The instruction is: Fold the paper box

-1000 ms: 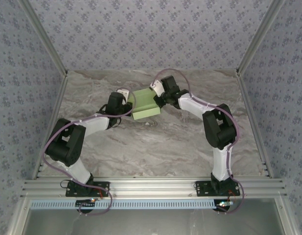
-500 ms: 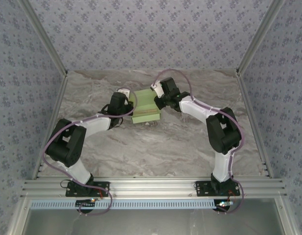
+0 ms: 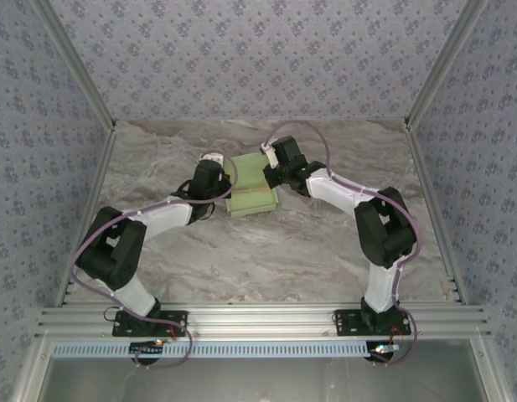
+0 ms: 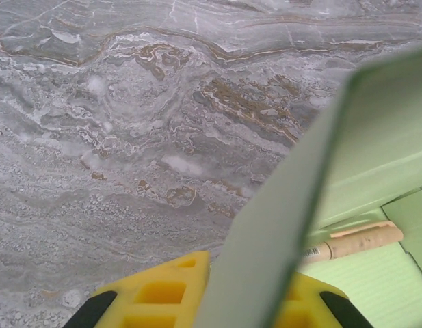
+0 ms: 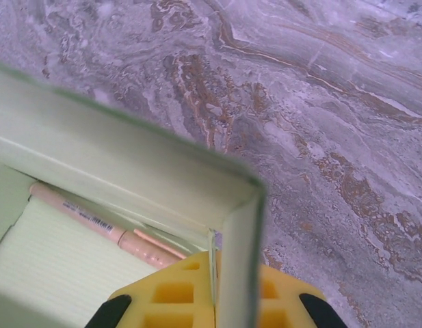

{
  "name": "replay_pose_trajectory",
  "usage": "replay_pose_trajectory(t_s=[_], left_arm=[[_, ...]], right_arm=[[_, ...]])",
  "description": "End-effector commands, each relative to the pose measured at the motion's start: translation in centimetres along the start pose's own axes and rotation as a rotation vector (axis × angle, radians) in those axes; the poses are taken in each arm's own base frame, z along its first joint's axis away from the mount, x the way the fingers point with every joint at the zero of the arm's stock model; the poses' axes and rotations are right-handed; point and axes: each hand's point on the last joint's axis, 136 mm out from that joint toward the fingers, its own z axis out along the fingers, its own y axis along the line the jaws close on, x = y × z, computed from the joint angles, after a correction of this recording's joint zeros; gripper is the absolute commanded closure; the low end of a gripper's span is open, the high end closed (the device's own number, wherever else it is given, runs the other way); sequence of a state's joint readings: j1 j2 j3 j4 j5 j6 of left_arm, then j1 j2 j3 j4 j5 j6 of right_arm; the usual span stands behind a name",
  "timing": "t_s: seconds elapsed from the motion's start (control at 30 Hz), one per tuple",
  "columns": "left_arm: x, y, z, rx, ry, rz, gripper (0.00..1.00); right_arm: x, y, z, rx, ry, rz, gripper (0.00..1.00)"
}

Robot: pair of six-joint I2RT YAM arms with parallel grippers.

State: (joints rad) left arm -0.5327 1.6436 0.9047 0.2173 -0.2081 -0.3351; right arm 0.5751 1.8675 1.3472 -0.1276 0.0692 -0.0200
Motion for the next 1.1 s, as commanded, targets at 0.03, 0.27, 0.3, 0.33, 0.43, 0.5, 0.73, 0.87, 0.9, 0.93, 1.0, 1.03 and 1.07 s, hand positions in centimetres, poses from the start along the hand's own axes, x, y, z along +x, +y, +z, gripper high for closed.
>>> replay_pose_trajectory(t_s=[0.03,0.27,0.3,0.33,0.43,0.5,0.73,0.87,0.9,0.93,1.0,1.03,1.07], left_arm=[[-1.8,-0.3,-0.5,-0.033,-0.053,-0.05,0.88],[-1.4,0.3,-0.1,-0.088,-0.067,-0.112,0.9],[-1.4,0.3,-0.1,-0.094,-0.069,-0.123,0.9],[-1.4,0.4,0.0,-0.1,-0.071,-0.136,0.9],[-1.1,0.4,0.1,-0.105,-0.073,-0.172,0.91],[-0.9,0.5,0.2,-0.113,-0.078,-0.196,0.91],[-0.6,1.0,0.2,-0.153,-0.112,-0.258,0.91],[-0.6,1.3,-0.1,-0.175,-0.143,-0.284,0.91],[-0.6,1.3,-0.1,-0.176,-0.149,-0.292,0.91],[-0.7,1.2,-0.1,-0.175,-0.153,-0.299,0.91],[-0.6,1.2,0.0,-0.178,-0.157,-0.306,0.91],[-0.6,1.2,0.0,-0.18,-0.158,-0.307,0.91],[-0.5,1.2,0.0,-0.183,-0.16,-0.31,0.91]], right_arm=[[-1.1,0.0,-0.9,0.056,-0.046,0.098,0.94],[-0.8,-0.3,-1.1,0.133,-0.066,0.22,0.95],[-0.7,-0.4,-1.1,0.142,-0.067,0.238,0.94],[-0.6,-0.5,-1.2,0.148,-0.069,0.254,0.94],[-0.3,-0.6,-1.1,0.166,-0.07,0.301,0.94],[-0.2,-0.7,-1.0,0.181,-0.071,0.324,0.94],[0.3,-0.9,-1.2,0.227,-0.085,0.372,0.93],[0.5,-0.8,-1.0,0.232,-0.09,0.392,0.93],[0.5,-0.7,-1.0,0.234,-0.093,0.395,0.93],[0.4,-0.7,-1.0,0.235,-0.095,0.398,0.93],[0.4,-0.7,-0.9,0.237,-0.095,0.402,0.93],[0.4,-0.6,-0.8,0.239,-0.094,0.401,0.93],[0.4,-0.6,-0.8,0.24,-0.096,0.402,0.93]])
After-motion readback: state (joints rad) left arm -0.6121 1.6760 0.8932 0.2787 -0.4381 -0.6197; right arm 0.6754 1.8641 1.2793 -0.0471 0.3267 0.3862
